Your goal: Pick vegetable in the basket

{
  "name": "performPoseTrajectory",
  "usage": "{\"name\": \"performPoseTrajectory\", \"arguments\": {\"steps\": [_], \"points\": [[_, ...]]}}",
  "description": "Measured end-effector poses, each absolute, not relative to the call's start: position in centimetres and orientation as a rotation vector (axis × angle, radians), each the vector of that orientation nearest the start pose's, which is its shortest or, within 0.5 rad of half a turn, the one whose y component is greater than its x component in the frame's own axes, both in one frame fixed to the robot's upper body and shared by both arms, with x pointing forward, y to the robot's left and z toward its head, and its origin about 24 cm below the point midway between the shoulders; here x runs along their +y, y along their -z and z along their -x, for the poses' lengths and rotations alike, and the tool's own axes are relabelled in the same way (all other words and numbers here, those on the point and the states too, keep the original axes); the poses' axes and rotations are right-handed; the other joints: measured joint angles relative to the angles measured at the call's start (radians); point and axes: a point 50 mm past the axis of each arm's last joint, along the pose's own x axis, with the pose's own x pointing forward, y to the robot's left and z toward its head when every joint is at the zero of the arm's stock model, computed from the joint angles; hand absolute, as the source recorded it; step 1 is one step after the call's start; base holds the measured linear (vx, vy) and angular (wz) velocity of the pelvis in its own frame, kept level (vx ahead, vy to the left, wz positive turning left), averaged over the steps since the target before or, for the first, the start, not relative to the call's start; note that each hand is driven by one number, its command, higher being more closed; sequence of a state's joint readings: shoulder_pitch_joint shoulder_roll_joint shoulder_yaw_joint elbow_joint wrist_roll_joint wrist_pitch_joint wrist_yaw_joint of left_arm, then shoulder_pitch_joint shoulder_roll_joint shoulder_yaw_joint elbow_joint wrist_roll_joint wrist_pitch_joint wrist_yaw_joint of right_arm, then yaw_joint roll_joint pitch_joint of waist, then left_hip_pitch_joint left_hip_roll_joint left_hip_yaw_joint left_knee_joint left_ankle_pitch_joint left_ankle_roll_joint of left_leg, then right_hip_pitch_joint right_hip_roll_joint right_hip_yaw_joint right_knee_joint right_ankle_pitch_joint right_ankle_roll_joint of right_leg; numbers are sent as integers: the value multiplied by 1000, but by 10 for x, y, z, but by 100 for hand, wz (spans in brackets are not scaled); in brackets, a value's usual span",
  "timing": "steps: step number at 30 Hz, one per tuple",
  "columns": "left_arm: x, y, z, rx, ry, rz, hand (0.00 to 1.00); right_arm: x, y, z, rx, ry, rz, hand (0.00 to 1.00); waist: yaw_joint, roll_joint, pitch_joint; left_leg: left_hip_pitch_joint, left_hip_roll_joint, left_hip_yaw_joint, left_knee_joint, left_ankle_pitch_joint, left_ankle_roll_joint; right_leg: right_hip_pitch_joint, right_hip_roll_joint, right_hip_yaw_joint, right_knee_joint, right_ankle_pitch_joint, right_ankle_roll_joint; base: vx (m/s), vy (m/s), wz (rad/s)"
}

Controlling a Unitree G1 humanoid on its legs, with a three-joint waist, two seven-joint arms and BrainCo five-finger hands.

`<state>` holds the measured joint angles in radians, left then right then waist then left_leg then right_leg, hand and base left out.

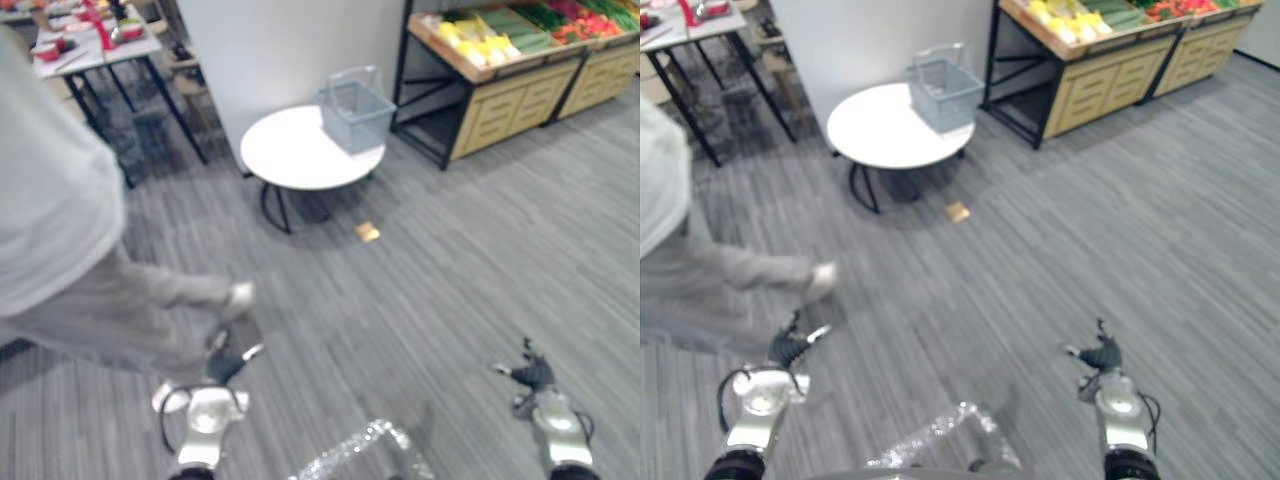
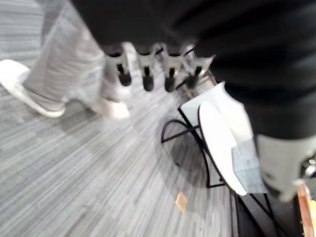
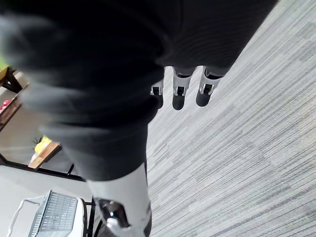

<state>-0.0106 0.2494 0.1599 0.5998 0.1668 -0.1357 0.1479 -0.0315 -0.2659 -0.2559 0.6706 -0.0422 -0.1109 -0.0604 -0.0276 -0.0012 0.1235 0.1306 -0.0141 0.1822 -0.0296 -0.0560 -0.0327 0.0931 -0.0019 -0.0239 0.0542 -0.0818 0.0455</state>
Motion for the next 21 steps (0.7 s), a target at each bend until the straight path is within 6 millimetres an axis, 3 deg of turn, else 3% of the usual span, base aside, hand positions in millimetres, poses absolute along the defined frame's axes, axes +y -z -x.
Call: {"name": "performPoseTrajectory", "arguments": {"steps": [6, 9, 13, 17, 19, 20, 21], "points": [[261, 63, -200, 459, -296, -381, 0, -273, 69, -199, 520, 323, 229, 0, 0, -1, 0, -6, 1, -2, -1, -1, 2, -4, 0, -10, 3, -13, -4, -58, -39, 5], [261, 65, -195, 473, -301, -376, 0, -267, 70, -200, 520, 317, 210, 0, 1, -7, -1, -25, -4, -1, -3, -18, 27, -54, -4, -9, 63, -70, -4, -105, -56, -7], [259, 67, -193, 477, -318, -329, 0, -265, 68, -205, 508, 312, 204, 0, 3, -16, 15, -61, -2, 29, 7, -11, 26, -161, -5, 8, 198, -108, -4, -128, -62, -15], [258, 69, -191, 479, -333, -299, 0, -260, 69, -206, 508, 295, 208, 0, -2, -23, 21, -83, 15, 56, 42, -39, 7, -180, -17, -41, 204, -136, -22, -108, -67, -9], [259, 71, -184, 489, -342, -287, 0, -258, 74, -200, 528, 281, 215, 0, 2, -12, 24, -169, 75, 67, 245, -136, -29, -160, -1, -73, 190, -137, -32, 43, -77, -8], [260, 73, -178, 501, -360, -274, 0, -257, 74, -200, 529, 273, 218, 0, 4, -1, 41, -232, 132, 78, 441, -173, -41, -139, 21, -71, 186, -141, -50, 83, -99, -21], [262, 74, -175, 507, -372, -270, 0, -254, 71, -203, 517, 254, 232, 0, 7, 11, 70, -329, 203, 80, 710, -152, -18, -104, 49, -60, 181, -146, -60, 99, -61, -36]]}}
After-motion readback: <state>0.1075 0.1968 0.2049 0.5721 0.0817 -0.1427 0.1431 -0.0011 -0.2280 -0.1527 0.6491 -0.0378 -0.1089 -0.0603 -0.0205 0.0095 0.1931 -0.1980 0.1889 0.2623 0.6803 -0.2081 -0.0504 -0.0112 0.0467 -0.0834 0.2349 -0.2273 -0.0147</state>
